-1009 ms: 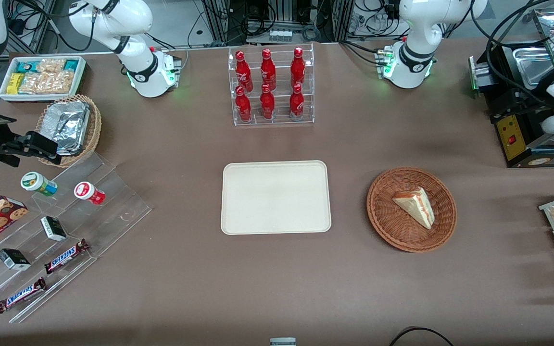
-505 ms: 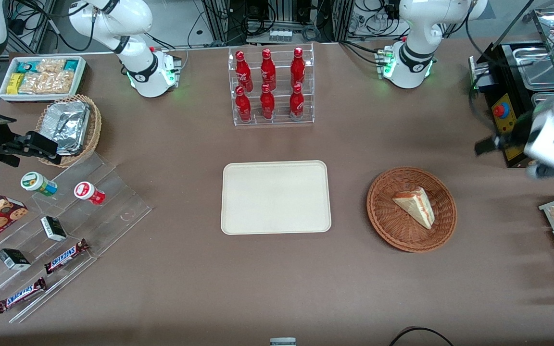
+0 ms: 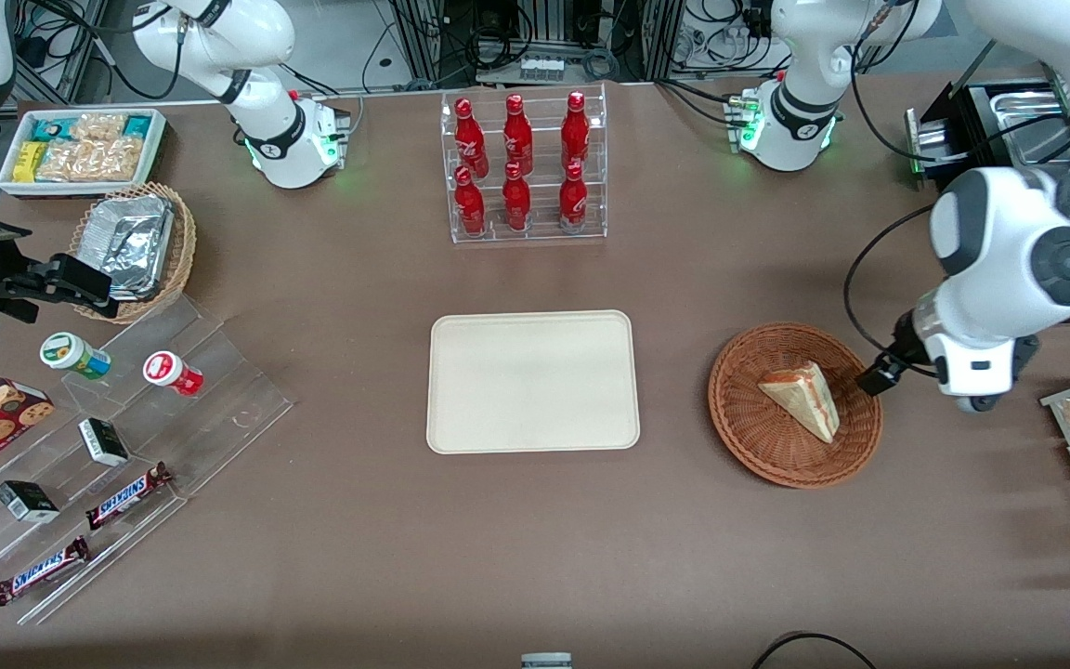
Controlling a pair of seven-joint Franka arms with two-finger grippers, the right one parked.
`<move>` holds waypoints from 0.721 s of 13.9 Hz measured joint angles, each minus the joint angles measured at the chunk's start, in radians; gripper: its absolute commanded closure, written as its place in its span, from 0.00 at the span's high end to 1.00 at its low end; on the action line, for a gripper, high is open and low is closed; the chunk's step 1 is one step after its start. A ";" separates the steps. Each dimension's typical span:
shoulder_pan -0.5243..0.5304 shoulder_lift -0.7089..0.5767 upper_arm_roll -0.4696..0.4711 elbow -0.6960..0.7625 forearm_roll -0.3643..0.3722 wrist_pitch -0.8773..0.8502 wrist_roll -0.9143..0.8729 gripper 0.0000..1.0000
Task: Place sandwich from basket to tray
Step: 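Move the left gripper over the wicker basket above the wrapped sandwich, then lower the left gripper and close it on the wrapped sandwich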
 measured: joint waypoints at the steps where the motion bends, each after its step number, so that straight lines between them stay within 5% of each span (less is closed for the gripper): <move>1: 0.000 -0.002 -0.010 -0.047 0.000 0.059 -0.018 1.00; 10: -0.001 0.024 -0.064 -0.170 0.000 0.303 -0.115 1.00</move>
